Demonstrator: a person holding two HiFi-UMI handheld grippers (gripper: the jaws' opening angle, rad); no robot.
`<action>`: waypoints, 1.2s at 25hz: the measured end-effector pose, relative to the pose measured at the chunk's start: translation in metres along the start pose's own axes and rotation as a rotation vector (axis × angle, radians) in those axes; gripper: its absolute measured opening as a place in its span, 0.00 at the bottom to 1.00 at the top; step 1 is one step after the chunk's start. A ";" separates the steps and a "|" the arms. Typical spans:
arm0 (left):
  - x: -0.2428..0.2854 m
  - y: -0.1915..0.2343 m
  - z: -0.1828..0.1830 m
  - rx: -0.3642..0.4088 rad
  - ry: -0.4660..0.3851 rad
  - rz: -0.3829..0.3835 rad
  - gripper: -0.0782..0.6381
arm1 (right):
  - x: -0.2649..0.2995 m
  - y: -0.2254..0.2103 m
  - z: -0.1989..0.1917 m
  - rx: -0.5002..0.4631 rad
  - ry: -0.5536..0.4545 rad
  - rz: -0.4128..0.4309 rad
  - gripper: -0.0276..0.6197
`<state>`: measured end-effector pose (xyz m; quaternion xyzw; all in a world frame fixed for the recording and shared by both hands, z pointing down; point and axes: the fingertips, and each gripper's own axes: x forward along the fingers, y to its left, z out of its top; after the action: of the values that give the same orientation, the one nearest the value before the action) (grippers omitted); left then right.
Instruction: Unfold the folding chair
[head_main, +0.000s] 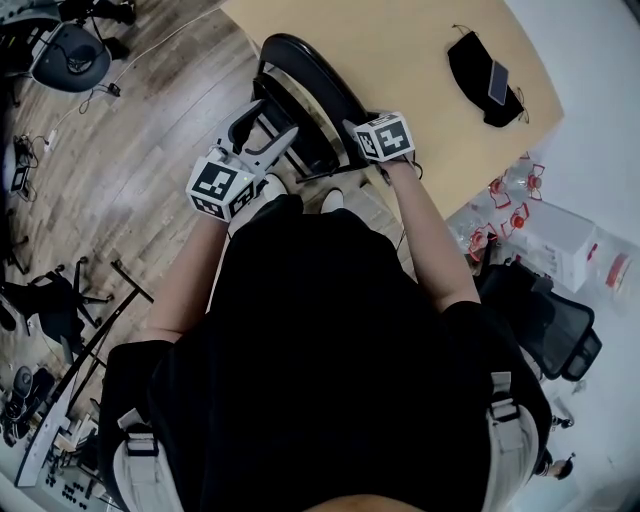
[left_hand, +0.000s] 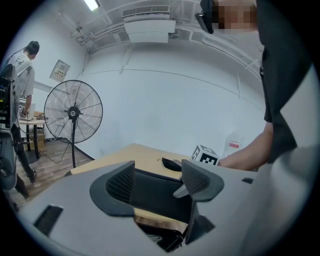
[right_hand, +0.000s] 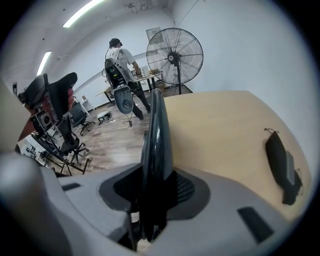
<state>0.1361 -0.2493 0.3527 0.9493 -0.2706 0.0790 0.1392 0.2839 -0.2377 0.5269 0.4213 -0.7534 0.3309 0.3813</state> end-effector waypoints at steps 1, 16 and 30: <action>-0.001 -0.001 0.000 0.002 0.000 0.003 0.51 | 0.000 0.000 0.000 -0.001 0.002 0.000 0.25; -0.037 -0.027 -0.005 0.017 -0.014 0.100 0.51 | 0.000 0.000 -0.008 0.015 0.068 0.041 0.23; -0.076 -0.066 -0.024 -0.005 -0.026 0.232 0.50 | -0.003 0.001 -0.015 0.004 0.099 0.038 0.22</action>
<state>0.1057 -0.1501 0.3440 0.9122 -0.3806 0.0818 0.1279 0.2884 -0.2234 0.5317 0.3909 -0.7407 0.3600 0.4111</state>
